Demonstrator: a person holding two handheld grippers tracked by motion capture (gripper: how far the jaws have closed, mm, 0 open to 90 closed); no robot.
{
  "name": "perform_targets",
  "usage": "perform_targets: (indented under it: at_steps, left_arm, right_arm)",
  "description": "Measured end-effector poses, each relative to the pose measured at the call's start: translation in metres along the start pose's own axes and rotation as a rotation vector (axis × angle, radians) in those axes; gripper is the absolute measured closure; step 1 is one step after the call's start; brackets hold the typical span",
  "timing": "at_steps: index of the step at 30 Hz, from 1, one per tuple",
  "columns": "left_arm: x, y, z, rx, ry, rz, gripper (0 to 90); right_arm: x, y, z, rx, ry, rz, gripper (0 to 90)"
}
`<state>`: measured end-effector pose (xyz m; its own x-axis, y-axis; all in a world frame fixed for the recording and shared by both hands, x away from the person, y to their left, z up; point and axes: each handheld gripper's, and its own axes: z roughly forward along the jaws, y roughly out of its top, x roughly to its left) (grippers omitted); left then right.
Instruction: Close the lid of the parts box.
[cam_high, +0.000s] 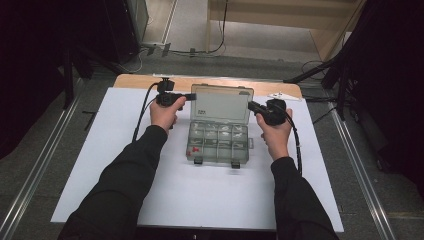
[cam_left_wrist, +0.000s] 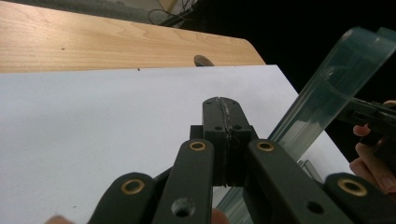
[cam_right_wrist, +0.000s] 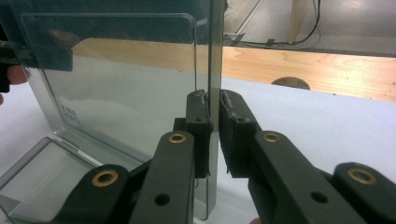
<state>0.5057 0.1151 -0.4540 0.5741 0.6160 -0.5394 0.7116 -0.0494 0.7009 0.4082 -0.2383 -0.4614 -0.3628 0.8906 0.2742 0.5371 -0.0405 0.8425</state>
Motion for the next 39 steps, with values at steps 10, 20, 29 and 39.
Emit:
perform_targets:
  at_steps: [10, 20, 29, 39]
  left_arm:
    - [-0.014, 0.000, -0.012, -0.008, -0.031, 0.066, 90.0]
    - [-0.025, -0.007, -0.026, -0.029, -0.029, 0.107, 90.0]
    - [-0.033, -0.014, -0.037, -0.018, -0.038, 0.137, 90.0]
    - [-0.047, -0.027, -0.043, 0.004, -0.032, 0.212, 90.0]
  right_arm:
    - [0.002, -0.005, -0.015, -0.006, 0.022, -0.003, 72.5]
    - [0.006, -0.012, -0.045, -0.038, 0.027, -0.031, 67.9]
    - [0.011, -0.015, -0.065, -0.045, 0.041, -0.014, 68.4]
    - [0.010, -0.019, -0.073, -0.039, -0.001, 0.037, 75.1]
